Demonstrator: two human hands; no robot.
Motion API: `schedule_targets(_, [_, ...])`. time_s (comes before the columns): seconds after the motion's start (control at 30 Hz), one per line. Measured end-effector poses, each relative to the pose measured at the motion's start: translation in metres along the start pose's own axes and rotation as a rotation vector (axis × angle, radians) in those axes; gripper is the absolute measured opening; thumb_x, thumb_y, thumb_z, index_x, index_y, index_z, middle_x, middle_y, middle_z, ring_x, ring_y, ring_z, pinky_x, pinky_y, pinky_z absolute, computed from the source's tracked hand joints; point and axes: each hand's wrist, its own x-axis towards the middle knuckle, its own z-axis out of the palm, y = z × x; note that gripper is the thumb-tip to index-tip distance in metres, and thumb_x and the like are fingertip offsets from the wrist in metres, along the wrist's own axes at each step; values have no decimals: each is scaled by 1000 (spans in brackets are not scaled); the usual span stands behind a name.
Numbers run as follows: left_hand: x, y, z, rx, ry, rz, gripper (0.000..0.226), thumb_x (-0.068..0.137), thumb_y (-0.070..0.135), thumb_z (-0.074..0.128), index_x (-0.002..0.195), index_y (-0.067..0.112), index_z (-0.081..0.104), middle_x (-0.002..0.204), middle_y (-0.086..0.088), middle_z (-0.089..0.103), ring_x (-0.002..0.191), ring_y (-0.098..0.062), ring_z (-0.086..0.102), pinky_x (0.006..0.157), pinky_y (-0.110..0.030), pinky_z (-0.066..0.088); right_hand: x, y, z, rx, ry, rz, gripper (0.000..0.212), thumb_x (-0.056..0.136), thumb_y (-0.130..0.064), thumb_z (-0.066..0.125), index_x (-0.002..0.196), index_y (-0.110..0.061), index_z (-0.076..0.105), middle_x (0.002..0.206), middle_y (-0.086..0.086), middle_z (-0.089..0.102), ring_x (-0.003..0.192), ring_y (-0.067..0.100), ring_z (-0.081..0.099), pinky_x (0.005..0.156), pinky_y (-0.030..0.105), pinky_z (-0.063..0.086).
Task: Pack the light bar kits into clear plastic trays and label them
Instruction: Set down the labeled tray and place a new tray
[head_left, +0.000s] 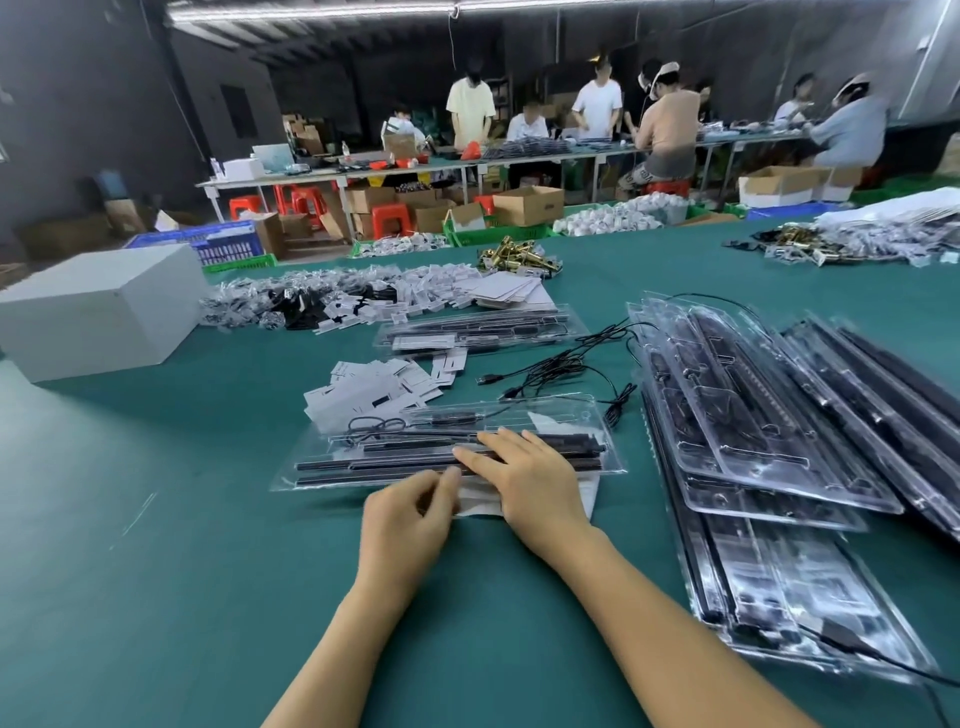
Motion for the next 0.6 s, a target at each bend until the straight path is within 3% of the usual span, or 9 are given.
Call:
schedule_targets(0.07, [3,-5,-6,-94,113,-218,42,95,38,56,58,17,58,55,3,63,46,-10,55,52,-21,44,-2,-1,-1,20,38,1,54,71,0,74,117,-28,69,116,8,69,108,28,65,95,42,49])
schedule_targets(0.13, [6,-8,-11,-232,211,-394,39,94,40,56,66,13,56,56,3,66,45,-10,62,54,-18,47,-3,-2,-3,28,64,4,61,63,8,75,114,-26,72,111,10,71,102,29,68,90,42,53])
schedule_targets(0.23, [10,-14,-18,-344,379,-546,40,90,45,61,76,12,43,56,1,63,53,-19,69,63,-38,53,-3,-4,-4,42,74,9,62,61,10,76,113,-24,72,110,10,71,101,29,68,89,42,53])
schedule_targets(0.33, [15,-19,-26,-506,535,-628,39,85,39,69,95,15,39,101,-8,54,72,-23,70,71,-38,56,-4,-2,-5,71,86,23,63,63,9,75,116,-25,70,114,7,70,104,28,67,91,40,52])
schedule_targets(0.4, [19,-26,-33,-614,539,-708,53,83,36,73,117,16,37,116,-10,43,82,-23,66,76,-34,56,-4,-2,-6,81,89,17,65,65,9,74,119,-25,69,116,5,69,106,26,66,92,38,51])
schedule_targets(0.47, [24,-32,-40,-825,466,-793,64,84,32,73,131,11,35,117,-9,49,86,-22,65,78,-34,56,-4,-2,-5,86,82,-12,64,65,9,75,119,-25,68,116,3,69,107,25,66,93,37,51])
schedule_targets(0.53, [27,-36,-46,-985,367,-838,51,88,20,69,128,6,41,114,-13,57,94,-26,65,73,-36,57,-4,-2,-4,96,37,-44,60,71,8,70,122,-24,66,121,4,67,113,26,63,99,36,47])
schedule_targets(0.6, [28,-38,-48,-1010,343,-858,33,90,2,61,117,7,42,100,-14,60,86,-25,65,67,-36,57,-4,1,-2,120,-69,-32,55,84,0,61,133,-25,57,136,1,56,128,23,50,111,33,32])
